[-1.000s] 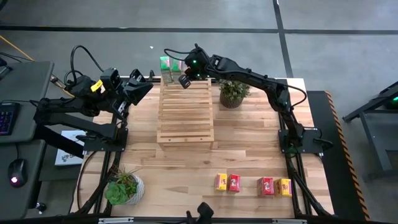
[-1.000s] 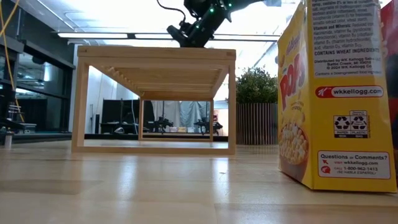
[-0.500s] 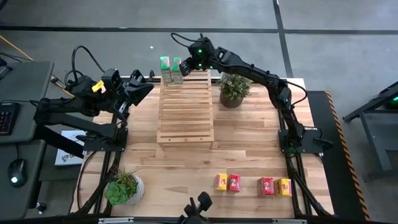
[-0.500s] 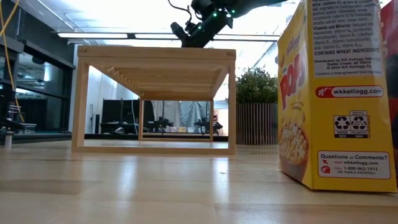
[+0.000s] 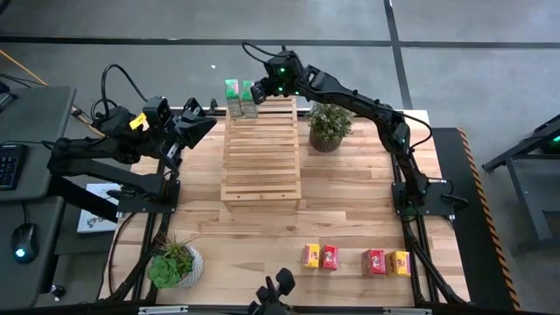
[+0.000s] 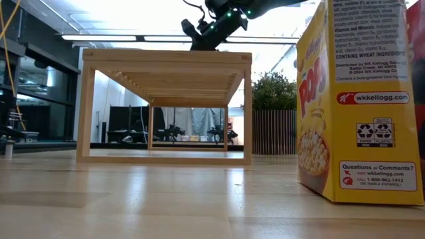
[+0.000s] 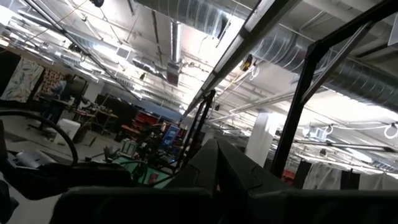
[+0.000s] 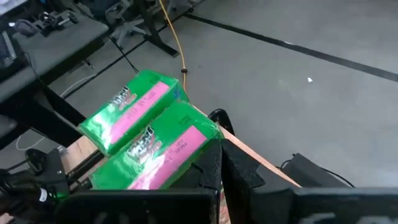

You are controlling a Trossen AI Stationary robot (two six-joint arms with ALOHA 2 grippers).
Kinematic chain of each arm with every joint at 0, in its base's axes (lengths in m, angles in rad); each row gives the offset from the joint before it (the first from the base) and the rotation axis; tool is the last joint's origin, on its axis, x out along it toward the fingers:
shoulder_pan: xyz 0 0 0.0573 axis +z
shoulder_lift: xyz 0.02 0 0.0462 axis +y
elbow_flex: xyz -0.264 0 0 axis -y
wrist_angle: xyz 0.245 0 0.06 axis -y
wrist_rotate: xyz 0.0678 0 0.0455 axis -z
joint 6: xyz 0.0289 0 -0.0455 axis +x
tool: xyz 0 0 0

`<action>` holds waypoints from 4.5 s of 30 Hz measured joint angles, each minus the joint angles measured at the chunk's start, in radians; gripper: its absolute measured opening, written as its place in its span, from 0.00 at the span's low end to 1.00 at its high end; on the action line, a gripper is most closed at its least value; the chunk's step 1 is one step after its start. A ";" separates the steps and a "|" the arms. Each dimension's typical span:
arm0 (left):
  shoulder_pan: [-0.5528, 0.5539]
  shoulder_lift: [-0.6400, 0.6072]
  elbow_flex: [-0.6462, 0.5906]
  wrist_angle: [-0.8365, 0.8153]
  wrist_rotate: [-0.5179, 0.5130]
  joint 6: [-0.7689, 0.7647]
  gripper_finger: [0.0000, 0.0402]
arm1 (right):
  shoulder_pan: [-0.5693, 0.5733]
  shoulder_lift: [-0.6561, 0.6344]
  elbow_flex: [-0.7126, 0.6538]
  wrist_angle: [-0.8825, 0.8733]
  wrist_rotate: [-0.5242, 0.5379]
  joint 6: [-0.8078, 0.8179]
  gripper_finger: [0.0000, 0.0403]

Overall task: Stack cereal on shelf
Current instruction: Put the green cereal box aligned with the other green cereal box on the shelf, then put the right red cereal box on the shelf

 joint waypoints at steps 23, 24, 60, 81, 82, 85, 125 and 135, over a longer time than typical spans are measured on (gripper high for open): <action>-0.041 0.036 -0.001 -0.285 0.051 0.023 0.00 | 0.031 -0.372 0.002 -0.833 -0.073 -0.389 0.00; -0.048 0.042 -0.001 -0.285 0.050 0.025 0.00 | 0.061 -0.397 0.002 -0.834 -0.081 -0.386 0.00; -0.108 0.092 0.000 -0.227 -0.080 0.095 0.00 | 1.036 -1.224 -1.353 0.152 -0.013 1.124 0.01; -0.108 0.037 0.000 -0.345 -0.078 0.190 0.00 | 1.137 -1.014 -1.294 0.127 -0.394 1.711 0.76; -0.108 0.037 0.000 -0.345 -0.078 0.190 0.00 | 1.156 -1.018 -1.290 0.103 -0.364 1.724 0.76; -0.108 0.037 0.000 -0.341 -0.078 0.181 0.00 | 1.235 -1.009 -1.245 -0.062 -0.220 1.768 0.77; -0.103 0.038 0.000 -0.302 -0.082 0.183 0.00 | 1.359 -0.436 -0.813 -0.879 -0.081 2.007 0.77; -0.103 0.038 0.000 -0.302 -0.082 0.183 0.00 | 1.335 -0.424 -0.965 -0.667 -0.083 1.999 0.77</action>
